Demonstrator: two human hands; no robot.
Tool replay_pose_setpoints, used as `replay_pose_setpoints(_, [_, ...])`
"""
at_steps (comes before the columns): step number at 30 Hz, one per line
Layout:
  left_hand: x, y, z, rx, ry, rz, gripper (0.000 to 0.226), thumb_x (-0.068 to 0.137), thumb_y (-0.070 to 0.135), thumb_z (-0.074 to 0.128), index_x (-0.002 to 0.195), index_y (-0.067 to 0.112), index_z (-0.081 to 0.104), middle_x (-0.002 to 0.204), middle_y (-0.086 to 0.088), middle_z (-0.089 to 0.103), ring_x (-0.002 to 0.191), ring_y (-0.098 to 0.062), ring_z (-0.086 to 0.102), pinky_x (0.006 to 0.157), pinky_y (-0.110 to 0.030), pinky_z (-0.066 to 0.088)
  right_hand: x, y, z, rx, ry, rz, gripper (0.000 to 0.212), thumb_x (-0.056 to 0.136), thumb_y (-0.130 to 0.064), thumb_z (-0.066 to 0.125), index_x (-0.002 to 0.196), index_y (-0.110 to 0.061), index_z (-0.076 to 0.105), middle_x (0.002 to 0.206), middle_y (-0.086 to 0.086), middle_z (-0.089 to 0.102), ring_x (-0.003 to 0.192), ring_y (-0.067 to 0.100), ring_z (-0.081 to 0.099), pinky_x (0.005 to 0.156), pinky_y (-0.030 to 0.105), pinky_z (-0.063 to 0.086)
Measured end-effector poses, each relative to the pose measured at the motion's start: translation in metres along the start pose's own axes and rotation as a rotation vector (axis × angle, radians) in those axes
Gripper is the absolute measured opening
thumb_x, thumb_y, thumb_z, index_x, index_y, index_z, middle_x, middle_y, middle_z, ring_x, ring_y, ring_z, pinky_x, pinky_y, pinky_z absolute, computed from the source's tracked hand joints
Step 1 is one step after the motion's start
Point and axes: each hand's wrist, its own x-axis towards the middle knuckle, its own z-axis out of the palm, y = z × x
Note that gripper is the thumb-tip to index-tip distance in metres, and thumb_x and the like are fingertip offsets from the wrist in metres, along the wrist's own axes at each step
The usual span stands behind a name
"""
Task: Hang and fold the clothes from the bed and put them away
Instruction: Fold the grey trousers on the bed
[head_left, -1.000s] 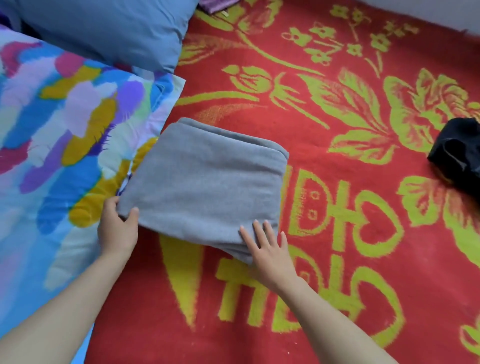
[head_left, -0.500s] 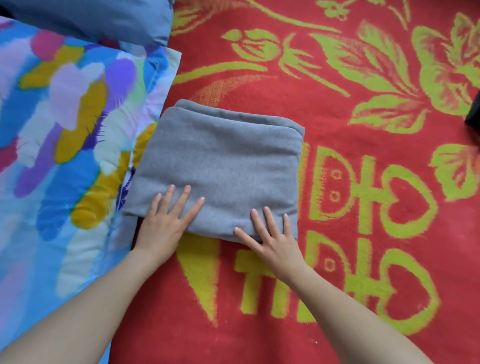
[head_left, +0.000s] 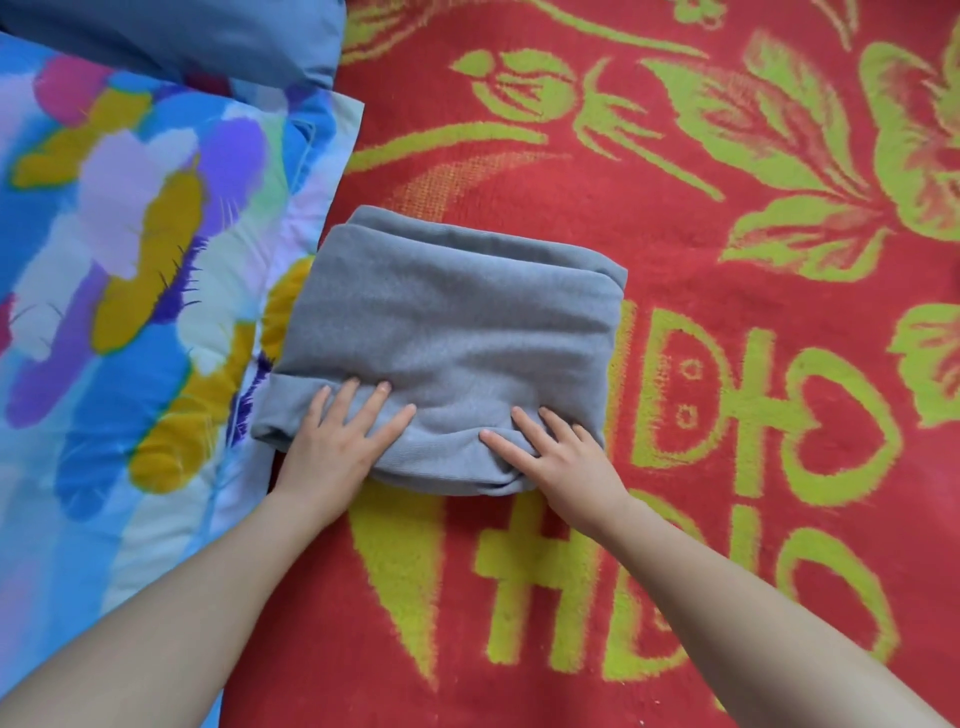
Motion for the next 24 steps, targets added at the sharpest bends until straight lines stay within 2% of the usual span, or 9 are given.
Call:
replay_pose_setpoints(2, [0.001,0.002,0.0,0.001,0.013,-0.009,0.055,0.074,0.004,0.032,0.111,0.015,0.071,0.112,-0.021,0.066,0.095,-0.046,0.064,0.08,-0.059,0.049,0.003,0.004,-0.002,0.116,-0.078,0.007,0.071,0.078,0.001,0.058,0.139,-0.032,0.043,0.137,0.019,0.049,0.114,0.042,0.055,0.079,0.038,0.052])
replay_pose_setpoints(4, [0.0,0.005,-0.002,-0.001,0.014,-0.022,0.052,0.076,0.004,0.033,0.11,0.015,0.072,0.111,-0.022,0.066,0.094,-0.046,0.064,0.079,-0.059,0.049,0.005,0.009,-0.002,0.145,-0.245,0.022,0.075,0.091,0.0,0.039,0.148,-0.039,0.011,0.155,0.012,0.02,0.137,0.035,0.03,0.098,0.04,0.039])
replay_pose_setpoints(6, [0.0,0.008,-0.003,0.007,0.028,-0.033,0.052,0.075,0.003,0.034,0.108,0.014,0.072,0.11,-0.023,0.067,0.094,-0.047,0.064,0.078,-0.06,0.049,0.008,0.012,-0.005,0.174,-0.305,0.023,0.076,0.092,0.0,0.032,0.148,-0.041,0.001,0.158,0.006,0.009,0.14,0.031,0.02,0.103,0.04,0.032])
replay_pose_setpoints(9, [0.004,0.011,-0.006,0.035,-0.004,-0.057,0.049,0.077,0.0,0.04,0.113,0.015,0.07,0.116,-0.024,0.064,0.1,-0.048,0.062,0.083,-0.061,0.047,0.01,0.01,-0.012,0.203,-0.312,0.041,0.079,0.09,0.004,0.033,0.148,-0.04,0.003,0.156,0.004,0.012,0.138,0.031,0.022,0.101,0.041,0.032])
replay_pose_setpoints(11, [0.007,0.009,-0.002,0.021,-0.14,-0.103,0.055,0.089,0.002,0.042,0.138,0.025,0.048,0.143,-0.017,0.043,0.128,-0.042,0.043,0.103,-0.055,0.031,0.011,0.005,-0.015,0.19,-0.297,0.071,0.077,0.089,0.003,0.034,0.148,-0.038,0.009,0.151,0.005,0.023,0.129,0.031,0.032,0.094,0.041,0.036])
replay_pose_setpoints(13, [0.013,0.006,-0.002,0.01,-0.284,-0.148,0.057,0.096,0.011,0.037,0.146,0.036,0.025,0.155,-0.006,0.023,0.139,-0.032,0.024,0.11,-0.047,0.017,0.009,-0.005,-0.018,0.165,-0.263,0.125,0.072,0.091,-0.001,0.037,0.148,-0.037,0.012,0.14,0.006,0.034,0.118,0.028,0.04,0.085,0.039,0.038])
replay_pose_setpoints(16, [0.015,0.009,-0.015,0.008,-0.352,-0.114,0.054,0.095,0.014,0.04,0.142,0.039,0.03,0.15,-0.003,0.029,0.134,-0.03,0.031,0.106,-0.044,0.024,-0.006,-0.024,-0.021,0.135,-0.27,0.179,0.067,0.094,-0.008,0.039,0.149,-0.035,0.012,0.128,0.008,0.043,0.113,0.029,0.047,0.082,0.038,0.038])
replay_pose_setpoints(20, [-0.008,0.025,-0.033,-0.003,-0.488,-0.041,0.044,0.097,0.017,0.038,0.136,0.037,0.04,0.137,0.001,0.043,0.125,-0.027,0.041,0.099,-0.042,0.033,-0.042,-0.049,-0.032,0.183,-0.343,0.15,0.064,0.096,-0.011,0.038,0.148,-0.039,0.014,0.115,0.009,0.051,0.106,0.032,0.054,0.082,0.04,0.04])
replay_pose_setpoints(24, [-0.068,0.059,-0.059,-0.071,-0.628,0.062,0.04,0.095,0.018,0.041,0.132,0.032,0.044,0.132,0.0,0.049,0.122,-0.028,0.047,0.097,-0.041,0.036,-0.11,-0.083,-0.052,0.22,-0.428,0.134,0.068,0.093,-0.005,0.038,0.147,-0.04,0.017,0.116,0.007,0.051,0.107,0.029,0.052,0.08,0.037,0.041])
